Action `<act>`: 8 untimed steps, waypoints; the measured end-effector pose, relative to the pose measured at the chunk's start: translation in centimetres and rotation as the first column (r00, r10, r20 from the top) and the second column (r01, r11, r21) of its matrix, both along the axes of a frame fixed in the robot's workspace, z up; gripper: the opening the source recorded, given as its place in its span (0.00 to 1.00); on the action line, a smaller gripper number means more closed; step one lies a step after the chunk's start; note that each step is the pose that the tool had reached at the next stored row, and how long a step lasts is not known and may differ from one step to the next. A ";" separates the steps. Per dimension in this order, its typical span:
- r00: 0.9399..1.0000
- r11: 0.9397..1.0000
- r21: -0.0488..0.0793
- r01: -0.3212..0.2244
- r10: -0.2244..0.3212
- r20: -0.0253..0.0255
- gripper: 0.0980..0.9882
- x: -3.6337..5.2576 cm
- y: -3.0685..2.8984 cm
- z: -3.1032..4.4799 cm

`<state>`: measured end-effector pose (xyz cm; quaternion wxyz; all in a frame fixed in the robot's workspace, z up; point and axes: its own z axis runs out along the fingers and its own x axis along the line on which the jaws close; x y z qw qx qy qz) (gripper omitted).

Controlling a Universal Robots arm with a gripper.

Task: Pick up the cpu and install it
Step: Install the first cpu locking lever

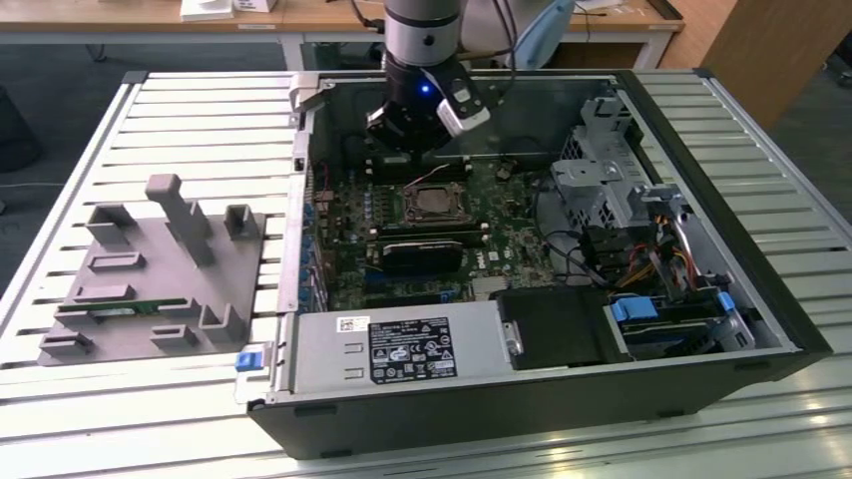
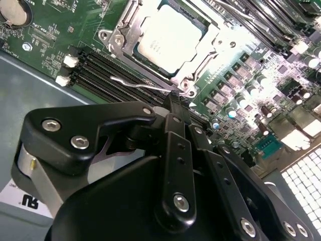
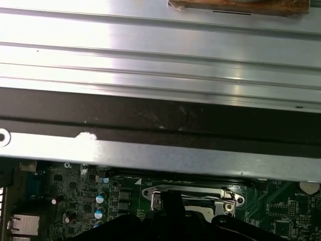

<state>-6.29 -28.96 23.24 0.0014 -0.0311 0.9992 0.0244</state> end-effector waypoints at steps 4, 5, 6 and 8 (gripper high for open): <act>1.000 1.000 0.000 0.000 0.000 0.000 0.01 0.32 0.00 -0.15; 1.000 1.000 0.002 0.000 0.000 0.000 0.01 0.40 0.00 -0.21; 1.000 1.000 0.008 0.000 0.000 0.000 0.01 0.47 -0.01 -0.25; 1.000 1.000 0.026 0.000 0.000 0.000 0.01 0.57 0.00 -0.40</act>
